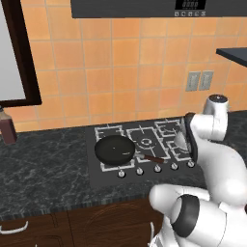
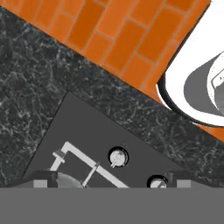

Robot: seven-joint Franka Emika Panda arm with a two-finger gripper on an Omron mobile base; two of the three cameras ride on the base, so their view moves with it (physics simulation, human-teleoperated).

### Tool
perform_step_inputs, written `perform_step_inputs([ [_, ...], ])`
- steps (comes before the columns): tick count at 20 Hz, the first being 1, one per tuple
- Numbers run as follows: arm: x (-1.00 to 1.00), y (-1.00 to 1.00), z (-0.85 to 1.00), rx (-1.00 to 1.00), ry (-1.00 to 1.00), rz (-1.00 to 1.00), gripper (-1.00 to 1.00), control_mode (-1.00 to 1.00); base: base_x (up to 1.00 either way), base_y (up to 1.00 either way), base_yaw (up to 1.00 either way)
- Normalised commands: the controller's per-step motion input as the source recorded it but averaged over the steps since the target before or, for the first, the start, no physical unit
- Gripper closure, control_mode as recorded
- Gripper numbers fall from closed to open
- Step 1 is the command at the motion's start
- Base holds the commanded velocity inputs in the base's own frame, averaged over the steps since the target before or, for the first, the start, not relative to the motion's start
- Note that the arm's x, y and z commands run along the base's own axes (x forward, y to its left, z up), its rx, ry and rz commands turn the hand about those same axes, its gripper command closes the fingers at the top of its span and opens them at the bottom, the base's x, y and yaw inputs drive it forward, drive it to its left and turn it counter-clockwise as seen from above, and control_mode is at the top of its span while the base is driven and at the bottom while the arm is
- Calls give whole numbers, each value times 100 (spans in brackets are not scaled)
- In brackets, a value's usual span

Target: Pick the kettle from the counter and place it on a stove burner. Then turn the burner on.

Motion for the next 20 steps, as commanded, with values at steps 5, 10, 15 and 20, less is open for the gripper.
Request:
perform_step_inputs([
  [5,-15,11,-91,22,-1,-67,-100,-100,0,0,0],
  [10,52,22,-21,11,0,-16,-100,-100,0,0,0],
  [15,98,5,-2,0,10,-24,-100,-100,0,0,0],
  [20,15,-1,-18,3,8,-11,-100,-100,0,0,0],
])
